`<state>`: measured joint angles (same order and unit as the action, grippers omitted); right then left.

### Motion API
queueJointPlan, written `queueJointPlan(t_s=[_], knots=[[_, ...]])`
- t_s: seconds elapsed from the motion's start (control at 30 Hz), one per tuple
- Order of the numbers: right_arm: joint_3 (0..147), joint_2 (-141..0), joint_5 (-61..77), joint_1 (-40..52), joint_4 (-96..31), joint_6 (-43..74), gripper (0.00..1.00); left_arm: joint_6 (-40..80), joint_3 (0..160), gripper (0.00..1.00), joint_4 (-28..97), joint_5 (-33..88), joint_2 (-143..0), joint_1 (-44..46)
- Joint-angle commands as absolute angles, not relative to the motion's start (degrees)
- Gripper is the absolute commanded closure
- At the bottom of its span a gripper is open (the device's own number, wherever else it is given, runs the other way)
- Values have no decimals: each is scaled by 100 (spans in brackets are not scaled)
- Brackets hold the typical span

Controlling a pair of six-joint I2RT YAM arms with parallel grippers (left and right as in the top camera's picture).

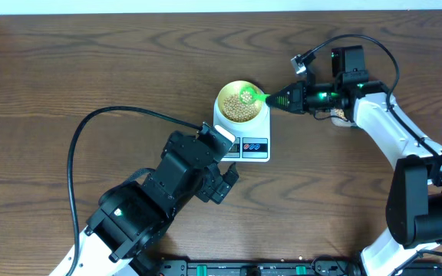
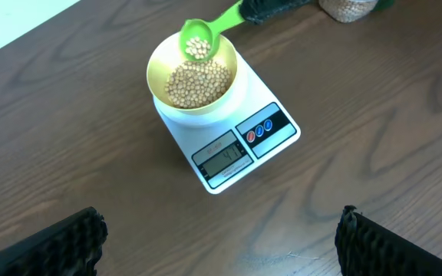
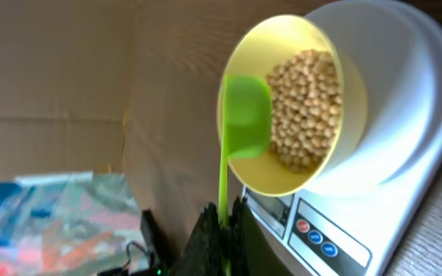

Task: Scoop item into bowl and weigh 50g on scale
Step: 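Carry the filled scoop with the right gripper over the yellow bowl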

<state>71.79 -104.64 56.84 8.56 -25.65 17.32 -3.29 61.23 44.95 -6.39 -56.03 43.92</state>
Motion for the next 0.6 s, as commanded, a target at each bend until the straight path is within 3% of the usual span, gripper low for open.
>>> queueJointPlan(t_s=[0.0,0.37,0.57], knots=[[7703,-10512,5162,963,-3046,1264,99,-408,6296,2,4488,-714,-5572,4368],[9008,-10512,4005,1116,-4845,462,99,-408,6296,2,4488,-714,-5572,4368],[9268,-10512,3758,1282,-5129,290,99,-408,6296,2,4488,-714,-5572,4368]])
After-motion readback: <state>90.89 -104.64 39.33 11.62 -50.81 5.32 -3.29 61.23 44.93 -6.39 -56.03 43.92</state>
